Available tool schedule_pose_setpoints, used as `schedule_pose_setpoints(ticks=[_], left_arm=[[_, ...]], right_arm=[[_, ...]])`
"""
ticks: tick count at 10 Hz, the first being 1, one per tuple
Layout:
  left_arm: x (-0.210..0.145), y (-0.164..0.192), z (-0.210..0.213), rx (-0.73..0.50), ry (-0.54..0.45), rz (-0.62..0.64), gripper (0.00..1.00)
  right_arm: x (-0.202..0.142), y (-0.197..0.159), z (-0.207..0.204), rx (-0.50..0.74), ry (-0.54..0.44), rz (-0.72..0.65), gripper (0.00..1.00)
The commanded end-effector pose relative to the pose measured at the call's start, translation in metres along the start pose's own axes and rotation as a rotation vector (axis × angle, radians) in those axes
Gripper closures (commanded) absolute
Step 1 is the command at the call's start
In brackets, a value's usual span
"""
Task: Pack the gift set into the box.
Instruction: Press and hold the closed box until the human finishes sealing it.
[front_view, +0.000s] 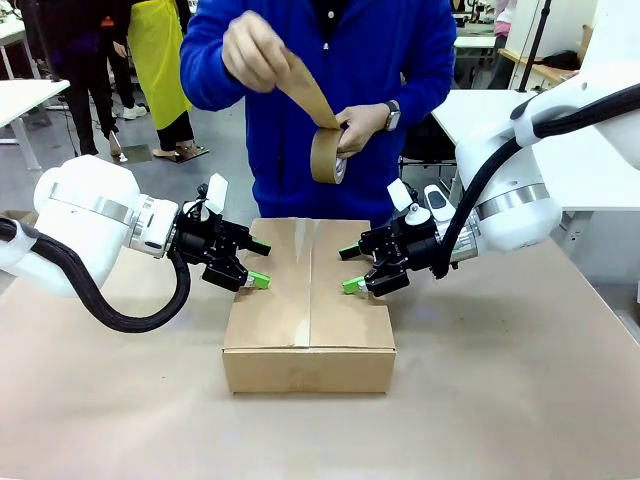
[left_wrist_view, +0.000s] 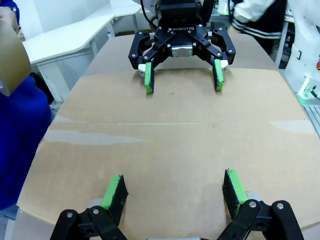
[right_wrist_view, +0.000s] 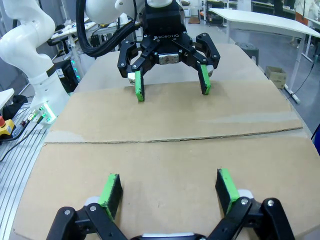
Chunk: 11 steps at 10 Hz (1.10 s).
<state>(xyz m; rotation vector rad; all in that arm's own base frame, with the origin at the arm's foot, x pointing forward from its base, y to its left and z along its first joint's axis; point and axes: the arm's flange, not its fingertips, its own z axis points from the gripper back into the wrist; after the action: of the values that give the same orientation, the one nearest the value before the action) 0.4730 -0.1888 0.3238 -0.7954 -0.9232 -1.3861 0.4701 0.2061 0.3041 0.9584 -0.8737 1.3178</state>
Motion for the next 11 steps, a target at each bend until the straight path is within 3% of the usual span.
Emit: schedule_pose_setpoints(ticks=[1,11], left_arm=[[-0.0003,-0.0013,0.0006,0.008,0.013,-0.004,0.0],[-0.0003,-0.0013,0.0006,0.008,0.013,-0.004,0.0]], right_arm=[[-0.0015,-0.0001,-0.0004,-0.002,0.004,-0.002,0.0],[-0.0015,-0.0001,-0.0004,-0.002,0.004,-0.002,0.0]])
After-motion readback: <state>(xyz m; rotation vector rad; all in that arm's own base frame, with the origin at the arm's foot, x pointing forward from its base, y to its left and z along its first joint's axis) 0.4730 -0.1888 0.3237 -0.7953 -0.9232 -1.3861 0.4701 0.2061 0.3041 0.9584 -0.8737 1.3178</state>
